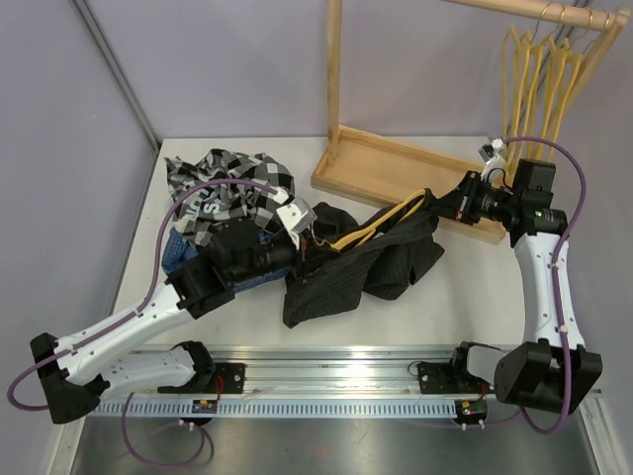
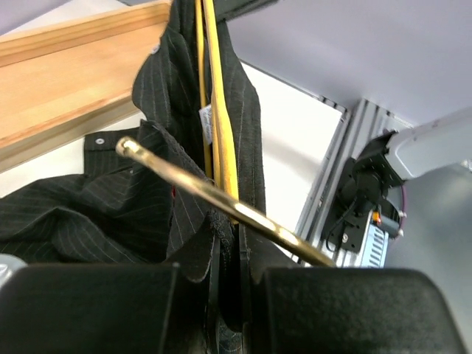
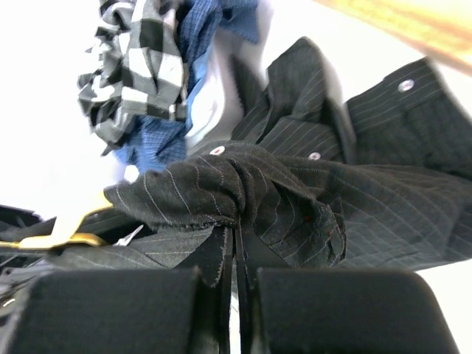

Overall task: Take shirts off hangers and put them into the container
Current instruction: 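Take shirts off hangers and put them into the container, then pass the hanger from the right arm to the left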

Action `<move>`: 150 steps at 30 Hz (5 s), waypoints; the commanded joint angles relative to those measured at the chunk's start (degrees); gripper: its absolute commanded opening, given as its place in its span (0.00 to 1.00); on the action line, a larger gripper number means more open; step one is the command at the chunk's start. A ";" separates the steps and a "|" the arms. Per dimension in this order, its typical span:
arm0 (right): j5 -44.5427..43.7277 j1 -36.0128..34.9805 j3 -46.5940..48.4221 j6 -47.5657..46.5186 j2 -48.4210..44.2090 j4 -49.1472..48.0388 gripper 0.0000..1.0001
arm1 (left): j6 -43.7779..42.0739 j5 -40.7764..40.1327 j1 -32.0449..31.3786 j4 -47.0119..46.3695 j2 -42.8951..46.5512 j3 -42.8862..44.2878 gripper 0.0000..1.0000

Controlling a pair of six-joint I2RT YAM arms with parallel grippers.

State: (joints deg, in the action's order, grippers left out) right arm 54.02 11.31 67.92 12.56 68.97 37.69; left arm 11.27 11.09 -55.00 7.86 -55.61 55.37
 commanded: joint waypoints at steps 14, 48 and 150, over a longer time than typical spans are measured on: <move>-34.07 5.30 -2.79 -0.60 -4.29 -11.78 0.00 | -6.09 7.10 2.52 11.75 9.46 3.25 0.00; 4.33 5.39 3.71 -104.22 -11.84 56.00 0.99 | -18.55 13.60 5.52 7.17 2.00 -3.52 0.00; -15.97 -24.58 17.24 -74.43 -17.65 46.86 0.00 | -42.09 24.49 15.63 10.86 18.88 -9.58 0.99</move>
State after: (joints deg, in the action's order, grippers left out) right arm 30.44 -13.50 84.03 -56.95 50.15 79.29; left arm -21.69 29.89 -39.42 21.91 -37.80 48.47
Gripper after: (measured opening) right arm 0.038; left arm 0.987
